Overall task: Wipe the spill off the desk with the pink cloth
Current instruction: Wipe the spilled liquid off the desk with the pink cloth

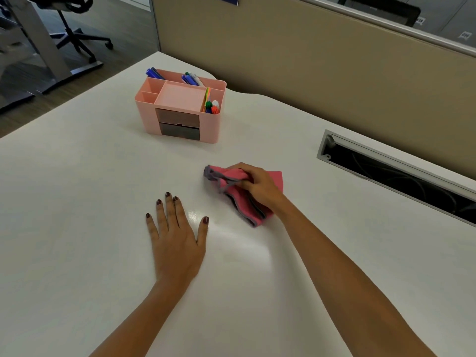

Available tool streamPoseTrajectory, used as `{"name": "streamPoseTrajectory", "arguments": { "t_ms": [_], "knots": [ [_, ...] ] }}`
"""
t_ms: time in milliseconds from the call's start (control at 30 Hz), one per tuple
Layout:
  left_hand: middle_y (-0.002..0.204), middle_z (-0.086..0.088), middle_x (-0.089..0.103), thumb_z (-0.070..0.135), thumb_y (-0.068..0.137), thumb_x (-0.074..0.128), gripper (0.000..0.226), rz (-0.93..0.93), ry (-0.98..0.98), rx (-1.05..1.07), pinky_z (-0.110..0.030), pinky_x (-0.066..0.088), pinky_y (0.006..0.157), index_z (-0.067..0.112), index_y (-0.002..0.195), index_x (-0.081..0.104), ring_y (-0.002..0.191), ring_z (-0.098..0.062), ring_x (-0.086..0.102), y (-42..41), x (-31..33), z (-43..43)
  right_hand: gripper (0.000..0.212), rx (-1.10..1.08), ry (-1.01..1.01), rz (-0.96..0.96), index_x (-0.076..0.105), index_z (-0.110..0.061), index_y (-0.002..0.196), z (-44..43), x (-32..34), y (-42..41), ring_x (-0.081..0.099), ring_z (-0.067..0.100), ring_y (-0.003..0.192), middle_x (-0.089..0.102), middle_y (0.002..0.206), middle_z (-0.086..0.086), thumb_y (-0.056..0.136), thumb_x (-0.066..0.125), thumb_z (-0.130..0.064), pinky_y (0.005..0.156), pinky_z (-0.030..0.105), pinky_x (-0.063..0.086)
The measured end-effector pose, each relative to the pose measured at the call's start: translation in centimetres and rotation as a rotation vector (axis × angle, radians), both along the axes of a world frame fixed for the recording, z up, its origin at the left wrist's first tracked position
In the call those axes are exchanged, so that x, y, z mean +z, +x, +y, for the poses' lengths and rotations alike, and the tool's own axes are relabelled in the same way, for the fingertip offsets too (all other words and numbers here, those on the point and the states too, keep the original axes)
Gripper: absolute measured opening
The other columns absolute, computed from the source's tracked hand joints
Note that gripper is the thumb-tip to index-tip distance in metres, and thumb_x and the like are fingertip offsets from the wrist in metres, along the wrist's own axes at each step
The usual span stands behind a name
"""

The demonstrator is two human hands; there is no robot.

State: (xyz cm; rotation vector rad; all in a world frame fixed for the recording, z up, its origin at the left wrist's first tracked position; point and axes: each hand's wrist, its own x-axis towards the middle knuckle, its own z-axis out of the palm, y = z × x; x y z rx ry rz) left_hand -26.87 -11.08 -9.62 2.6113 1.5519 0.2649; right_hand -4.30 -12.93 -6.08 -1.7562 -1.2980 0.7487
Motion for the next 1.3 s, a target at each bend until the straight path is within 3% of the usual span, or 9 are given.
{"name": "streamPoseTrajectory", "arguments": {
  "t_ms": [100, 233, 300, 433, 567, 700, 900, 1133, 1300],
  "knots": [
    [0.156, -0.020, 0.021, 0.054, 0.095, 0.018, 0.077, -0.002, 0.001, 0.001, -0.053, 0.014, 0.117, -0.003, 0.146, 0.024, 0.144, -0.035, 0.020, 0.0, 0.0, 0.0, 0.035, -0.150, 0.098, 0.122, 0.065, -0.037, 0.103, -2.4, 0.6, 0.8, 0.062, 0.010, 0.101, 0.068, 0.103, -0.012, 0.089, 0.059, -0.006, 0.088, 0.024, 0.048],
    [0.156, -0.019, 0.021, 0.054, 0.095, 0.018, 0.077, -0.006, 0.005, 0.001, -0.053, 0.014, 0.117, -0.003, 0.146, 0.023, 0.144, -0.035, 0.020, 0.0, -0.2, 0.0, 0.036, -0.714, 0.290, -0.014, 0.064, -0.025, 0.110, -4.4, 0.7, 2.5, 0.057, -0.011, 0.085, 0.064, 0.093, -0.019, 0.087, 0.053, 0.001, 0.073, 0.006, 0.040],
    [0.156, -0.019, 0.020, 0.054, 0.095, 0.018, 0.077, -0.002, 0.005, 0.003, -0.053, 0.013, 0.117, -0.003, 0.146, 0.023, 0.145, -0.034, 0.018, 0.0, -0.1, 0.0, 0.031, -0.822, 0.216, -0.106, 0.059, -0.019, 0.118, -4.6, 0.4, 4.0, 0.059, 0.004, 0.087, 0.065, 0.097, -0.008, 0.092, 0.049, -0.006, 0.067, 0.003, 0.039],
    [0.156, -0.019, 0.019, 0.055, 0.095, 0.018, 0.077, 0.003, 0.006, 0.001, -0.053, 0.013, 0.117, -0.003, 0.147, 0.022, 0.145, -0.034, 0.018, 0.0, -0.2, 0.0, 0.038, -0.745, -0.037, -0.317, 0.048, -0.023, 0.132, -3.1, -1.7, 6.3, 0.057, 0.027, 0.102, 0.062, 0.115, 0.009, 0.096, 0.041, -0.012, 0.078, 0.028, 0.041],
    [0.157, -0.019, 0.018, 0.056, 0.095, 0.017, 0.079, 0.017, 0.002, 0.004, -0.052, 0.012, 0.118, -0.002, 0.147, 0.021, 0.146, -0.033, 0.016, 0.1, -0.2, 0.1, 0.037, -0.633, -0.104, -0.459, 0.049, -0.016, 0.131, -0.3, -1.9, 6.9, 0.054, 0.032, 0.107, 0.060, 0.121, 0.012, 0.096, 0.039, -0.011, 0.082, 0.036, 0.043],
    [0.156, -0.019, 0.019, 0.056, 0.094, 0.018, 0.079, 0.009, 0.001, 0.002, -0.053, 0.012, 0.118, -0.002, 0.147, 0.022, 0.146, -0.034, 0.016, 0.1, -0.2, 0.1, 0.037, -0.534, -0.129, -0.446, 0.048, -0.017, 0.134, 1.3, -2.0, 6.3, 0.050, 0.035, 0.121, 0.056, 0.131, 0.013, 0.098, 0.040, -0.018, 0.101, 0.046, 0.042],
    [0.156, -0.019, 0.019, 0.056, 0.094, 0.018, 0.079, 0.004, -0.002, 0.005, -0.053, 0.012, 0.118, -0.002, 0.147, 0.022, 0.146, -0.034, 0.016, 0.1, -0.1, 0.0, 0.040, -0.363, -0.109, -0.446, 0.048, -0.024, 0.136, 2.5, -1.4, 3.3, 0.044, 0.027, 0.131, 0.051, 0.141, 0.006, 0.097, 0.044, -0.014, 0.110, 0.037, 0.035],
    [0.155, -0.019, 0.022, 0.055, 0.095, 0.017, 0.077, 0.000, -0.005, 0.001, -0.054, 0.013, 0.117, -0.002, 0.146, 0.024, 0.145, -0.035, 0.019, 0.1, -0.1, 0.1, 0.043, -0.119, -0.053, -0.421, 0.050, -0.029, 0.134, 1.0, -2.0, -3.9, 0.041, 0.024, 0.136, 0.049, 0.144, 0.002, 0.094, 0.049, -0.014, 0.113, 0.040, 0.033],
    [0.155, -0.020, 0.022, 0.054, 0.095, 0.015, 0.077, 0.003, -0.014, -0.005, -0.054, 0.014, 0.117, -0.002, 0.146, 0.024, 0.144, -0.035, 0.019, 0.0, -0.1, 0.2, 0.044, -0.055, 0.001, -0.415, 0.052, -0.023, 0.133, -2.8, -1.7, -4.5, 0.035, 0.004, 0.134, 0.052, 0.141, -0.006, 0.092, 0.048, -0.006, 0.114, 0.020, 0.019]
  ]
}}
